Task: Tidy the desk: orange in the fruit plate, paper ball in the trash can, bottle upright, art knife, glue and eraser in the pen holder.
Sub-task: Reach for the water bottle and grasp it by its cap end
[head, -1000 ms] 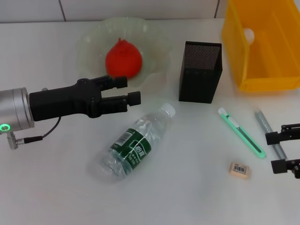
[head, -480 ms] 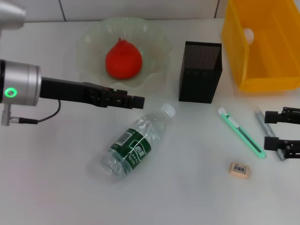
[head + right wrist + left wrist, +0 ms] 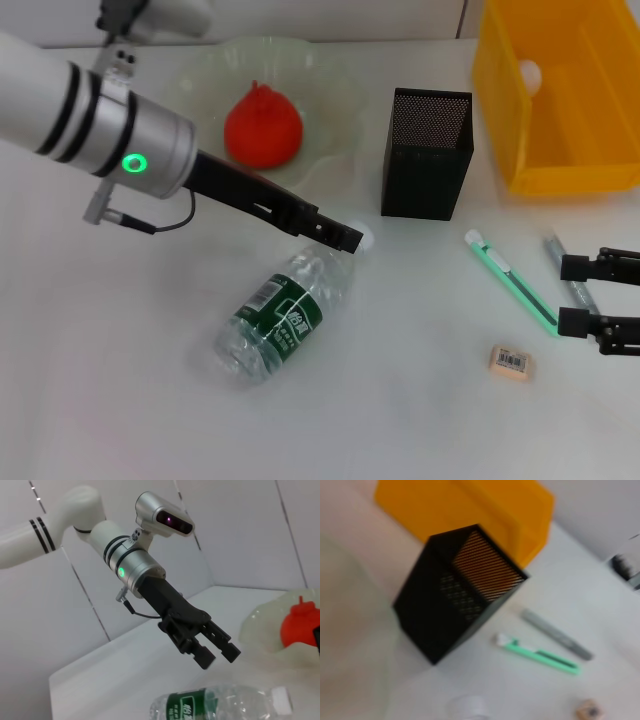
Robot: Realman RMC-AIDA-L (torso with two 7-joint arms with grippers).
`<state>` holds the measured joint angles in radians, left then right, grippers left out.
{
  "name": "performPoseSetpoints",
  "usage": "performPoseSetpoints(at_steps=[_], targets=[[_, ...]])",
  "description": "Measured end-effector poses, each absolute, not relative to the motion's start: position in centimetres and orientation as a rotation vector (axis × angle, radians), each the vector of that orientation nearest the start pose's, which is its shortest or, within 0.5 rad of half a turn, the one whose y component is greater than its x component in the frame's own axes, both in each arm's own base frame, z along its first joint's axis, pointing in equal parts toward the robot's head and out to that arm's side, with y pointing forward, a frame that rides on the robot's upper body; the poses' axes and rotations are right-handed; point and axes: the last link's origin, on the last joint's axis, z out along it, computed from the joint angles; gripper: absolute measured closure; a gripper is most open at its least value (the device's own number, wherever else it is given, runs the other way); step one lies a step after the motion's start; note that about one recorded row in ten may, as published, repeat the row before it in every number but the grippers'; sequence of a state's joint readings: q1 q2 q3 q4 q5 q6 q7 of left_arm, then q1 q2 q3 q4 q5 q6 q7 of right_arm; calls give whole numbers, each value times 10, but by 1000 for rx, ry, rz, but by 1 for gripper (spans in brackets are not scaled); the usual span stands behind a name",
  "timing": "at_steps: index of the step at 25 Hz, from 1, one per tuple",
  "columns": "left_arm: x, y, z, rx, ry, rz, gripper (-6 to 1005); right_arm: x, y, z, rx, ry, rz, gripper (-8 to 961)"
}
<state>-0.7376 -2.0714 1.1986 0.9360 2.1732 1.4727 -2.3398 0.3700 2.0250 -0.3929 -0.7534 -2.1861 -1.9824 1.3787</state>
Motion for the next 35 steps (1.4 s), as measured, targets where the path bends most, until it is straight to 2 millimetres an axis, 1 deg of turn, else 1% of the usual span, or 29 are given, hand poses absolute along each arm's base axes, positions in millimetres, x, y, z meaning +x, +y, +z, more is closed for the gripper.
performPoseSetpoints(at_steps=[3,4,5,6,7,9,10,11,19,23,28,35], targets=[[-159,376,-44,-2834,-1070,30,158,314,246,59,-2740,779,806,192],[-157,377,-51,-2830,-1036,63,158,318,245,59,-2724,794,793,192],[-157,377,-51,-2830,-1036,63,158,318,245,59,-2724,794,793,192],[-156,376,-58,-2828,-1004,89,158,319,244,59,-2714,804,789,193],[-156,376,-58,-2828,-1004,89,158,319,244,59,-2714,804,789,193],[-154,376,-67,-2820,-965,123,159,321,242,59,-2707,816,788,193],[-154,376,-67,-2820,-965,123,159,321,242,59,-2707,816,788,193],[-153,376,-72,-2818,-940,132,159,322,241,60,-2704,821,788,193],[-148,377,-84,-2801,-855,169,159,323,238,60,-2692,833,809,194],[-148,379,-86,-2787,-826,177,159,322,237,59,-2689,835,816,195],[-149,381,-88,-2777,-808,194,159,322,236,62,-2669,832,836,195],[-151,379,-96,-2782,-778,235,158,321,235,63,-2662,831,858,196]])
